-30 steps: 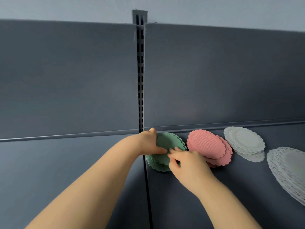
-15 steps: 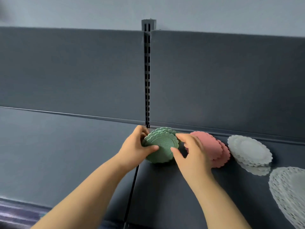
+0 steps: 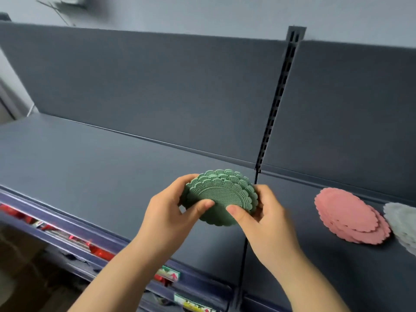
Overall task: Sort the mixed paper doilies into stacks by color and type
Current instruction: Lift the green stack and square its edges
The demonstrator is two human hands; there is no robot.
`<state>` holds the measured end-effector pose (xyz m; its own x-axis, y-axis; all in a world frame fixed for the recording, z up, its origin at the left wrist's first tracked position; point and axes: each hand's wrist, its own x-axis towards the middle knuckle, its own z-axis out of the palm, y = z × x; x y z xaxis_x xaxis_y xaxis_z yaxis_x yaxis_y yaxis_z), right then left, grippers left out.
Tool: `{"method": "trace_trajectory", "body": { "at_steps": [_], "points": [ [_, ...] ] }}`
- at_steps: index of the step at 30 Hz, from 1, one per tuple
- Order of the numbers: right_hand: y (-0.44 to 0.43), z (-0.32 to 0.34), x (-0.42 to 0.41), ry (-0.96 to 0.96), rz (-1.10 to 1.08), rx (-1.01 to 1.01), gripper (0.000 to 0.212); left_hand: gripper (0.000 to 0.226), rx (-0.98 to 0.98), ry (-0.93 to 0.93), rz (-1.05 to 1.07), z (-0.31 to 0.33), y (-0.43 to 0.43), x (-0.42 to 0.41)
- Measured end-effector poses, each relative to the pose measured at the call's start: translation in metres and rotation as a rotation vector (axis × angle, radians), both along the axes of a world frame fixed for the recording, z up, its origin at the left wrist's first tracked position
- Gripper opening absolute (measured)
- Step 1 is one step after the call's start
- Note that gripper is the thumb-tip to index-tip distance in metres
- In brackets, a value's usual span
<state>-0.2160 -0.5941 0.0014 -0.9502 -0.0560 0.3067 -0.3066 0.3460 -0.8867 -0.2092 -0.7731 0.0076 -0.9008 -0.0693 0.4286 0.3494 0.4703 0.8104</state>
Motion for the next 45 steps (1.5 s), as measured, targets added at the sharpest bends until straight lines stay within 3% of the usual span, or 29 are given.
{"method": "trace_trajectory", "body": {
  "at_steps": [14, 19, 35, 42, 45],
  "points": [
    [-0.248, -0.022, -0.006, 0.071, -0.082, 0.187, 0.023, 0.04, -0.212, 0.056, 0.148, -0.017, -0.244, -0.001],
    [-0.267, -0.021, -0.007, 0.035, -0.125, 0.216, 0.026, 0.04, -0.307, 0.085, 0.135, -0.016, -0.261, -0.007],
    [-0.267, -0.015, -0.048, -0.092, -0.195, 0.163, 0.025, 0.034, -0.318, 0.106, 0.066, -0.003, -0.256, -0.059],
    [-0.355, -0.007, -0.09, -0.061, -0.15, 0.263, 0.029, 0.042, -0.231, 0.023, 0.104, -0.007, -0.349, -0.093],
    [-0.419, -0.003, -0.111, -0.045, -0.14, 0.283, 0.029, 0.036, -0.211, 0.003, 0.084, -0.003, -0.413, -0.114]
  ]
}}
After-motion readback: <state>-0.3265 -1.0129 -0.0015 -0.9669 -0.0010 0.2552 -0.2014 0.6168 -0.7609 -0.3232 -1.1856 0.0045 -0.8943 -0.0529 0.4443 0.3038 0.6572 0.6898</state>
